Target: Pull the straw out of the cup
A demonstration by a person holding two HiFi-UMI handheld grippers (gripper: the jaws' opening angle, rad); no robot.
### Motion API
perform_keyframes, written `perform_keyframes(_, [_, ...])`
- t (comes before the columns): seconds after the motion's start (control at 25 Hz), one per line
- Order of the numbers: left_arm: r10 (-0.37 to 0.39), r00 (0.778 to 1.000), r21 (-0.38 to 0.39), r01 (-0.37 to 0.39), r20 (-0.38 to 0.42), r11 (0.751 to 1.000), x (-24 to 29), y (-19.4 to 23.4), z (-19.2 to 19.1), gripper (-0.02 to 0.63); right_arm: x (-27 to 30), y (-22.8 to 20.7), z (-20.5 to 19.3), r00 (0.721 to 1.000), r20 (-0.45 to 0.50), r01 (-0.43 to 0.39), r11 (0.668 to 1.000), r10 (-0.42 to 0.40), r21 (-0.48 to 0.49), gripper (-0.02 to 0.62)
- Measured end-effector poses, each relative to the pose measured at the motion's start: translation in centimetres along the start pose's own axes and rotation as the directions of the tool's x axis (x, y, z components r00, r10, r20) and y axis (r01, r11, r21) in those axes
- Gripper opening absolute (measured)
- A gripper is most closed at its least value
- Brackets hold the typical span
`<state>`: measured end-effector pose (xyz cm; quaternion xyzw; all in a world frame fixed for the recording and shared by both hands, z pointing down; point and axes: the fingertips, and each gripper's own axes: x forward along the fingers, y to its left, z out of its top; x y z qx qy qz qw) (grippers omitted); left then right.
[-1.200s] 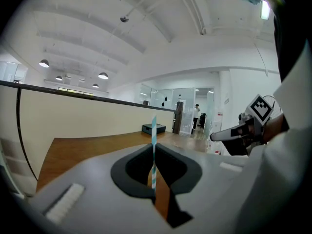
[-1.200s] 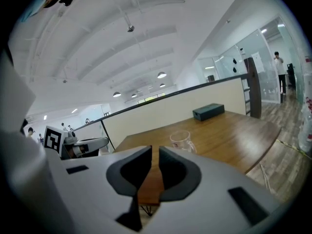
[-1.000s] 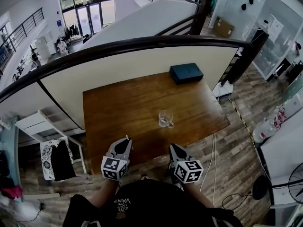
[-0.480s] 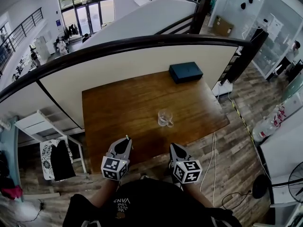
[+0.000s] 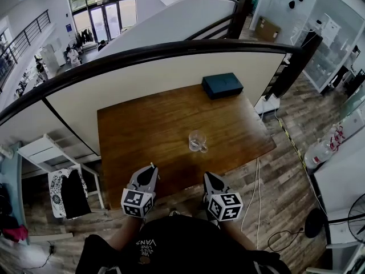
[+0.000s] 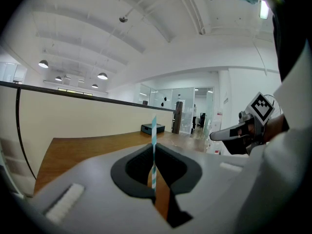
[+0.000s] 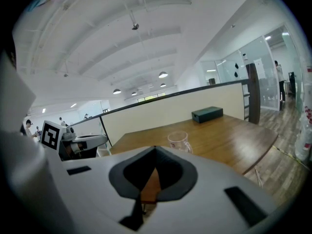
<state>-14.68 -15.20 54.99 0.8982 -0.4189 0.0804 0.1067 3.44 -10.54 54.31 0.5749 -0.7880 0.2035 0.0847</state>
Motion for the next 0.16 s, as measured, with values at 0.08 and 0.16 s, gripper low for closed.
perform_keyframes(0.08, [0.000, 1.000, 0.000, 0.000, 0.002, 1.000, 0.20, -0.06, 0.09, 0.023, 0.04, -0.17, 0.09, 1.000, 0.001, -0.001, 1.000, 0.001, 0.001, 0.012])
perform_keyframes(0.16, [0.000, 1.000, 0.000, 0.000, 0.003, 1.000, 0.35, -0.15, 0.10, 0.023, 0.06, -0.32, 0.08, 1.000, 0.002, -0.002, 1.000, 0.002, 0.002, 0.012])
